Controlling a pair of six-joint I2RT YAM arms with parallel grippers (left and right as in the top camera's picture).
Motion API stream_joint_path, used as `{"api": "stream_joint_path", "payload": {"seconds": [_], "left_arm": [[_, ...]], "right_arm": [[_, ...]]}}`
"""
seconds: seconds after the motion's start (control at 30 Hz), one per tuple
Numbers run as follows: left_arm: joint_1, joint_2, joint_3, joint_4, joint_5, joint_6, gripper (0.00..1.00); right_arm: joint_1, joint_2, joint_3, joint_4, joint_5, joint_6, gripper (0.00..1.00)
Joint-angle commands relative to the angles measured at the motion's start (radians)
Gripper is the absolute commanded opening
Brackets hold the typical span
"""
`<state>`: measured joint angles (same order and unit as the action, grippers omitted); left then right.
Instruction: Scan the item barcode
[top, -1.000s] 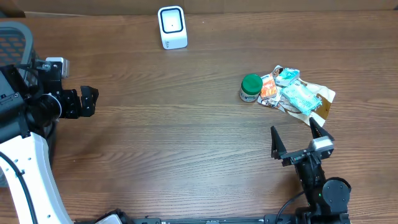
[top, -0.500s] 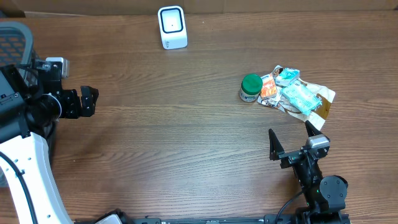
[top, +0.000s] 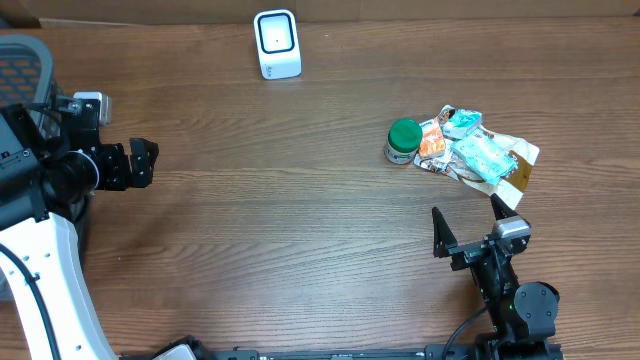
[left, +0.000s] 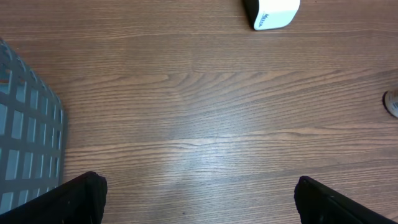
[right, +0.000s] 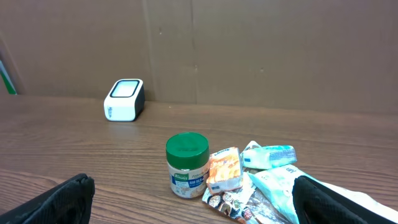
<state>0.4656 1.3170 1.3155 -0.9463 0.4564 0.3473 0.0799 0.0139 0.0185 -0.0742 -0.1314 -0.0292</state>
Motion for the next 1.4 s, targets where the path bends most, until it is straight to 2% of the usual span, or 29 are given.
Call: {"api": "stream_joint_path", "payload": {"seconds": [0.0, 0.73, 0.97, 1.3, 1.37], "left_arm": [[0.005, 0.003, 0.002, 0.001, 0.004, 0.008, 1.0], [0.005, 0.003, 0.002, 0.001, 0.004, 0.008, 1.0], [0.001, -0.054, 0.002, 0.001, 0.004, 0.008, 1.0], [-0.19, -0.243, 0.002, 0.001, 0.003, 0.01, 0.99], [-0.217, -0.28, 0.002, 0.001, -0.071, 0.047, 1.0]], "right_arm": [[-0.003, -0.011, -0.011, 0.004, -0.004, 0.003, 1.0], [-0.003, -0.011, -0.011, 0.004, -0.004, 0.003, 1.0], [-0.003, -0.011, -0.011, 0.004, -0.004, 0.003, 1.0], [-0.003, -0.011, -0.011, 0.004, -0.004, 0.003, 1.0], [-0.003, -0.011, -0.011, 0.004, -0.004, 0.003, 1.0]]}}
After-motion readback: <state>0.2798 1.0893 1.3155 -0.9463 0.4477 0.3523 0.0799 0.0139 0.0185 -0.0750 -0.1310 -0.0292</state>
